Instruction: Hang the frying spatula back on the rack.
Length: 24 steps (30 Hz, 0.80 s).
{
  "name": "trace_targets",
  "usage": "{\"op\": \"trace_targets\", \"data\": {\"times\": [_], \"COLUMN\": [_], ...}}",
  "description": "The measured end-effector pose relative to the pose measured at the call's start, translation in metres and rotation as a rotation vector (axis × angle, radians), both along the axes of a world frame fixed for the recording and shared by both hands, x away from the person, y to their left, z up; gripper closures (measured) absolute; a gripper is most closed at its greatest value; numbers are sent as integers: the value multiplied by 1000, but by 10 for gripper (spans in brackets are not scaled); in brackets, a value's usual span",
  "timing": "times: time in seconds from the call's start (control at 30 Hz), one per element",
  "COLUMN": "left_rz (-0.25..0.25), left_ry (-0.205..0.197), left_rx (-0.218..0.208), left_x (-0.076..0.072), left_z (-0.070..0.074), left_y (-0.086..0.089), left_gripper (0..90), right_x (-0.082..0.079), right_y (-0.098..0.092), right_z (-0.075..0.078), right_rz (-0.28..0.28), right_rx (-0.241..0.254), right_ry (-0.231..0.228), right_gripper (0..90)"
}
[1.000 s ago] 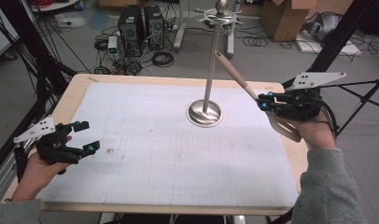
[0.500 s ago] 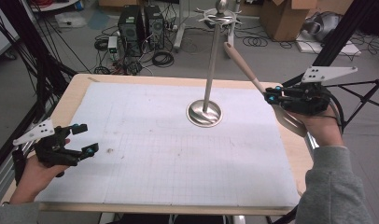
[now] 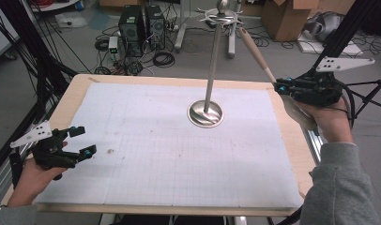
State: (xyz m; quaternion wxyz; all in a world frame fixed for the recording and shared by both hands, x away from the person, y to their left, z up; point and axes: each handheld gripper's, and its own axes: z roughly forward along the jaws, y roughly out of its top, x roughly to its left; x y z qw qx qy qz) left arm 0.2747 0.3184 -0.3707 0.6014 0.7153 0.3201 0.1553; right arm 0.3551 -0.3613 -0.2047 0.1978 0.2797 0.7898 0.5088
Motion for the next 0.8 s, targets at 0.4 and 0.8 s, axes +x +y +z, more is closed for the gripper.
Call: {"op": "trace_targets", "data": {"times": [0.4,0.8], "left_rz": [5,-3], "left_ry": [7,12], "left_rx": [1,3], "left_x": [-1,-1], "left_z": [-2,-3], "left_y": [1,-1], "left_gripper": [53,52], "right_x": [4,13], "right_y": [-7,-9], "right_z": [8,5], "right_rz": [0,9], "right_rx": [18,85], "right_ry": [-7,7], "right_gripper": [775,775]}}
